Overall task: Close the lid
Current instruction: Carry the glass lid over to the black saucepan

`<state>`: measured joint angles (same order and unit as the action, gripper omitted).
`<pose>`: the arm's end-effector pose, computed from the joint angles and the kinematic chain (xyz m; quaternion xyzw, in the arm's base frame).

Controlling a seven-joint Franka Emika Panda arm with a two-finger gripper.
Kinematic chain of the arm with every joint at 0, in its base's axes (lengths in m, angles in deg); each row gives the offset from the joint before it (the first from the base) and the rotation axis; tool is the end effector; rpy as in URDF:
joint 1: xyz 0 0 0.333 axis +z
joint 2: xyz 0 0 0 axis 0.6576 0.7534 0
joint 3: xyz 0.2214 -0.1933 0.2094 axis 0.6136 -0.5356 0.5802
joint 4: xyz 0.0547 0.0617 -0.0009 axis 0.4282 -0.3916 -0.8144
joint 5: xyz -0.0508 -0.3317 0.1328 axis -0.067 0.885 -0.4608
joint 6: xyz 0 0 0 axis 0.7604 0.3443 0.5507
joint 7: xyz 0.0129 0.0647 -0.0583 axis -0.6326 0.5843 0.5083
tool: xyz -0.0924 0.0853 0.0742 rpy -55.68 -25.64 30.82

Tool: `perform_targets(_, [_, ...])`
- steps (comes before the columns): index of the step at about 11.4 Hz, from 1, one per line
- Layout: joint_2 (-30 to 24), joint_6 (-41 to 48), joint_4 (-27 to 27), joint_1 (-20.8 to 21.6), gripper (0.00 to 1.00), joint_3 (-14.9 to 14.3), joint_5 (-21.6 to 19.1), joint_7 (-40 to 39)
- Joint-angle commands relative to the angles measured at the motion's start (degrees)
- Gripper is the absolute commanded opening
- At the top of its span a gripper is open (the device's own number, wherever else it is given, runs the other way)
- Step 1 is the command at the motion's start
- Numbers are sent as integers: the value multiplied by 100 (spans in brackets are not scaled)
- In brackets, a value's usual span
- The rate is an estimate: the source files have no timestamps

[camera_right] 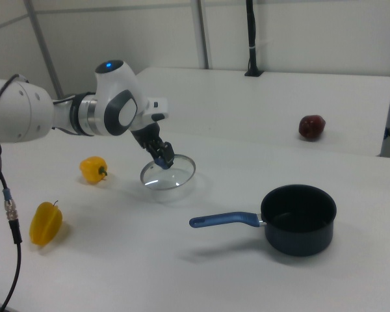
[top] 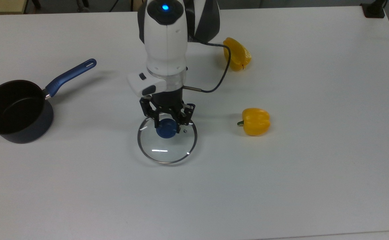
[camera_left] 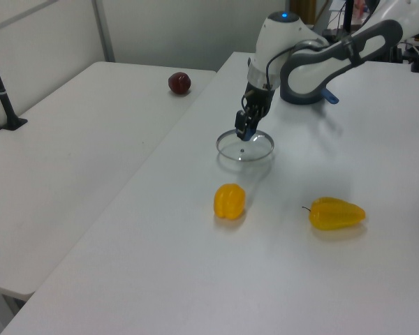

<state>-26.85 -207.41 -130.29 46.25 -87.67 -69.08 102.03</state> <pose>0.7099 0.0763 0.3994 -0.9835 0.0990 -0.1513 0.0020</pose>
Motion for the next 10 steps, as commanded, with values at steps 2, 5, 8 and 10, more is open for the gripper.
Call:
perform_targets(2, [-466, 1472, 693, -573, 38, -68, 166, -200])
perform_targets(5, [-466, 1590, 1038, -1354, 38, -77, 87, -895])
perform_targets(8, [-396, 1555, 1266, -2075, 39, -51, 34, -1536])
perform_targets(10, [-221, 1485, 1328, -2472, 39, -51, -132, -1774])
